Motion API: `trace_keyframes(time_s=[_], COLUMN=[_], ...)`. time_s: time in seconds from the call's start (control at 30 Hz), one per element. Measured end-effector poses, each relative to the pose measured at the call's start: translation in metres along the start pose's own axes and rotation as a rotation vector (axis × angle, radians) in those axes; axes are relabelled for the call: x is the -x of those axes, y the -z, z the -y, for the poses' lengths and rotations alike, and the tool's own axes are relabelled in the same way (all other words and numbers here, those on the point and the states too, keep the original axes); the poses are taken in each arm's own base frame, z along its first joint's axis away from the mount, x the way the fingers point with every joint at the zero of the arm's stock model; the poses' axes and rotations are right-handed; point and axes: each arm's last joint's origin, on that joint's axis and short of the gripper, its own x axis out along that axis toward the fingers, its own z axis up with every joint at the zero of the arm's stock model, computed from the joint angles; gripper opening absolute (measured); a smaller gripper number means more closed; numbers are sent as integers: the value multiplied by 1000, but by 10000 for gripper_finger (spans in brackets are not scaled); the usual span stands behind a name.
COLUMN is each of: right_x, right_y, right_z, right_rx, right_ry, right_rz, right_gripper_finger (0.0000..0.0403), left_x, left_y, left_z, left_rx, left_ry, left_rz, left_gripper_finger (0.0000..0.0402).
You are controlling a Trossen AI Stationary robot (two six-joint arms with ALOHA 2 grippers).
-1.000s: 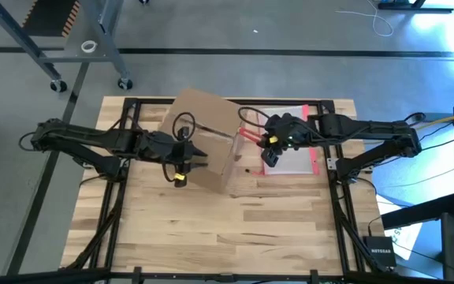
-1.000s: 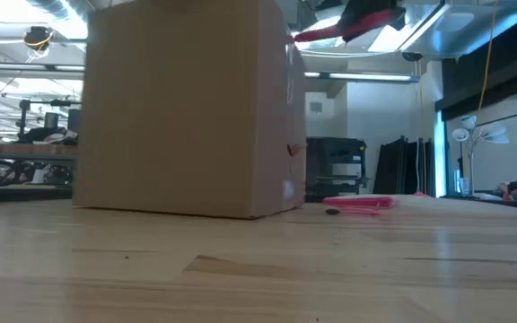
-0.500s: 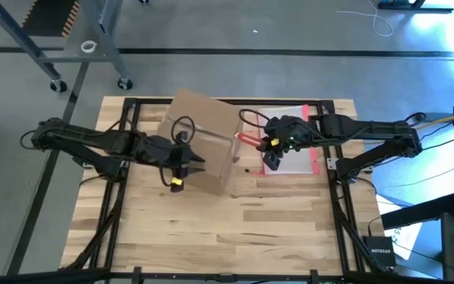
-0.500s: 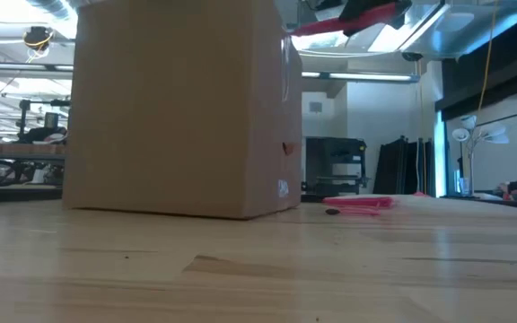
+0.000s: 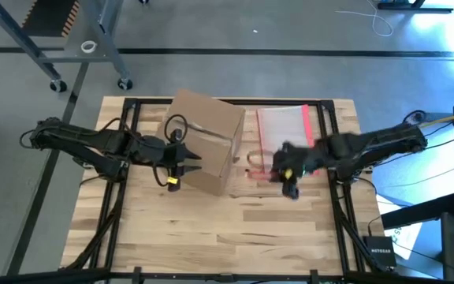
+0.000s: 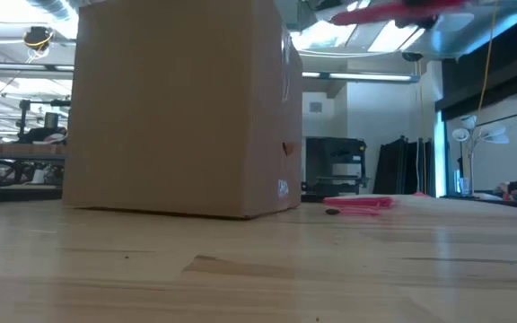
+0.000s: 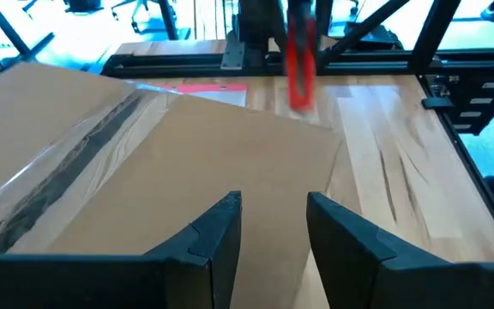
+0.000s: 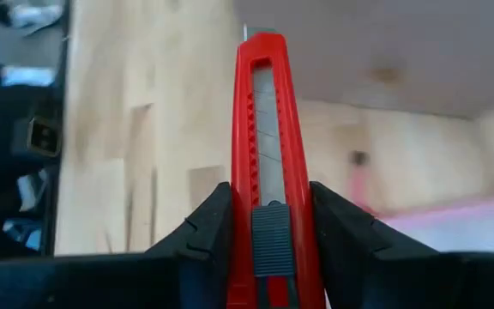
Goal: Unpack boxes
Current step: Open the cardboard box using the utility knife
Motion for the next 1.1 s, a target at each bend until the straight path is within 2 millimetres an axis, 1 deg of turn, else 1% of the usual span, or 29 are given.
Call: trace_keyframes(time_s=[0.03,0.17,0.27,0.43,0.5,0.6,0.7,0.8,0.9,0.97,1.03,1.1], right_x=[-13,-59,-90,-135,-153,-176,-194,-207,-209,-204,-194,-180], right_y=[9,41,66,102,112,121,125,128,127,124,123,117], right_z=[-4,-15,-14,-6,-3,-2,-3,-2,-3,-4,-5,-10], right_rx=[21,71,82,89,93,115,128,115,130,149,158,152], right_ry=[-13,-55,-40,15,10,12,26,37,46,45,0,-48], right_rz=[1,105,133,121,127,133,158,197,229,241,214,216], right_gripper_finger=[123,123,124,124,124,124,124,127,148,170,193,212], left_x=[0,0,0,0,0,0,0,0,0,0,0,0], left_y=[0,0,0,0,0,-1,-1,0,0,-1,-1,-1], left_z=[0,0,0,0,0,0,0,0,0,0,0,0], left_rx=[3,4,7,7,19,36,48,58,68,85,101,106], left_ry=[0,-1,0,0,0,0,0,0,0,1,1,1], left_rz=[2,3,3,4,4,5,4,5,4,10,10,10], left_gripper_finger=[127,127,127,127,127,127,127,127,127,127,127,127])
